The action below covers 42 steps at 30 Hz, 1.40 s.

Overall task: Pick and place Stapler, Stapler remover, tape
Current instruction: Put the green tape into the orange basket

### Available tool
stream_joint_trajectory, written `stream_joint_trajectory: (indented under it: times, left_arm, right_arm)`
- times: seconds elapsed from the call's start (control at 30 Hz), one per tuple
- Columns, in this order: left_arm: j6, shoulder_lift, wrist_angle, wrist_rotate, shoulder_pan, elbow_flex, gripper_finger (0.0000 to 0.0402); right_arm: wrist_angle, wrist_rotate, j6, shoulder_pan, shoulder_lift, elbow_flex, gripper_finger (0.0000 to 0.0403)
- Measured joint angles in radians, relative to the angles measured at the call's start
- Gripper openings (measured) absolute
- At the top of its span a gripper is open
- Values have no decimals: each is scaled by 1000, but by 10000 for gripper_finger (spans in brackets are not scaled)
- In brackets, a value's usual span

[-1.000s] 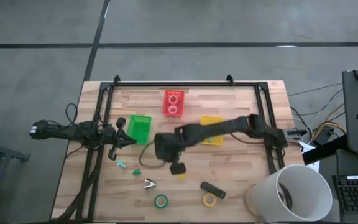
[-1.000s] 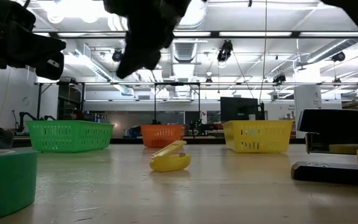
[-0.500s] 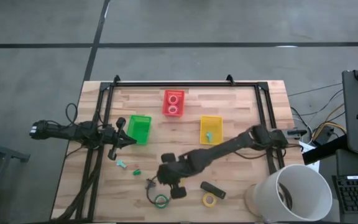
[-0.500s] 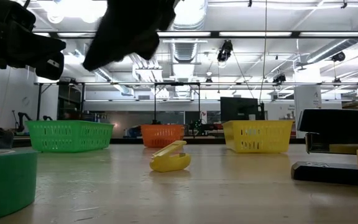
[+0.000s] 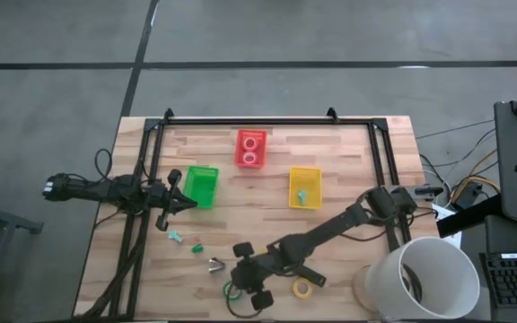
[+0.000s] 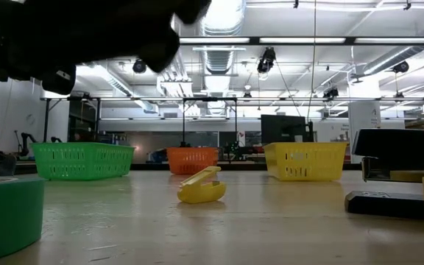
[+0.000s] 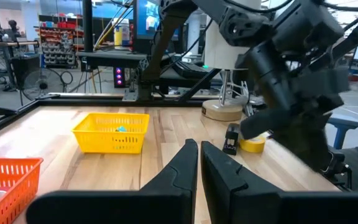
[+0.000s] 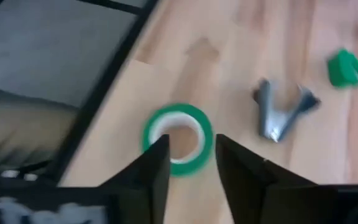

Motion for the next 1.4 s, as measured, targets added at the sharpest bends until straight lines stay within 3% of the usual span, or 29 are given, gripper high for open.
stream_joint_trajectory:
  times: [0.17,0.33,0.67,1.0,1.4]
  left_arm:
    - [0,0,0,0,0,0,23]
    - [0,0,0,0,0,0,23]
    - [0,0,0,0,0,0,23]
    - [0,0,0,0,0,0,23]
    - [0,1,0,0,0,0,23]
  right_arm:
    - [66,45,80,-7,0,-45,179]
    - [81,46,124,-7,0,-61,198]
    - [178,73,207,-10,12,-108,194]
    - [189,69,216,-11,101,-51,192]
    - [193,46,227,-11,130,-50,163]
